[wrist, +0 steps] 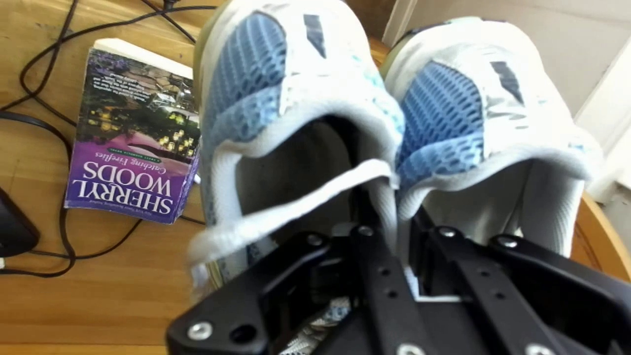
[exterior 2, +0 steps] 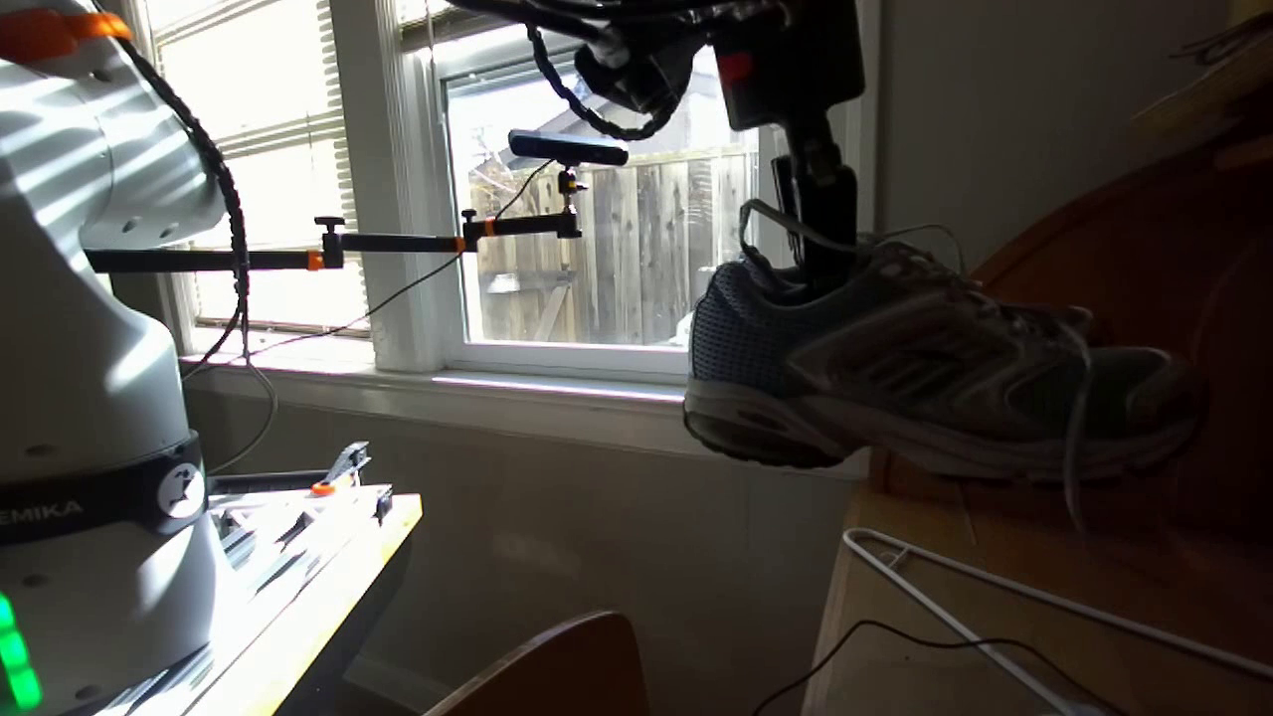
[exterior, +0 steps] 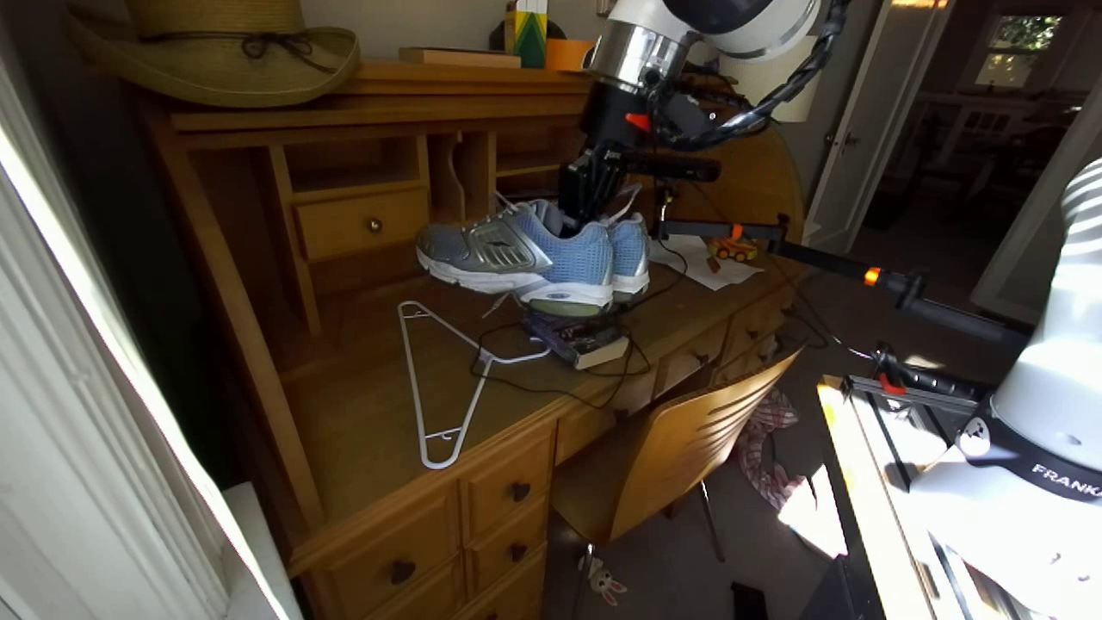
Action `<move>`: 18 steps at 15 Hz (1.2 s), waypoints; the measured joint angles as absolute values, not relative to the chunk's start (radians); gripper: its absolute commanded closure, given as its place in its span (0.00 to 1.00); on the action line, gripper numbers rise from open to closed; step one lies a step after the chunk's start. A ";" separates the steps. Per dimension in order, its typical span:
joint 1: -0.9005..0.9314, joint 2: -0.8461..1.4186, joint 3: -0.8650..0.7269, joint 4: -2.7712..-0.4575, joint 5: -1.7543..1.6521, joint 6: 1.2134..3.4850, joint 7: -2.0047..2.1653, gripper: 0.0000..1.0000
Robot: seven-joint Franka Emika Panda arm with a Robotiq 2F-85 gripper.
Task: Put the pair of shoes on the top shelf
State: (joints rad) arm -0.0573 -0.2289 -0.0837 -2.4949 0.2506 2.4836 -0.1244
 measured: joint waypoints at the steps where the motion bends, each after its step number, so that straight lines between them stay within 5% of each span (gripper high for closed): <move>1: -0.058 -0.262 -0.089 -2.494 0.251 2.463 -0.113 0.96; 18: -0.161 -0.490 -0.031 -2.106 0.094 2.223 0.324 0.96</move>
State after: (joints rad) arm -0.1613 -0.4904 -0.0306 -2.1058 0.0937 2.2229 0.3243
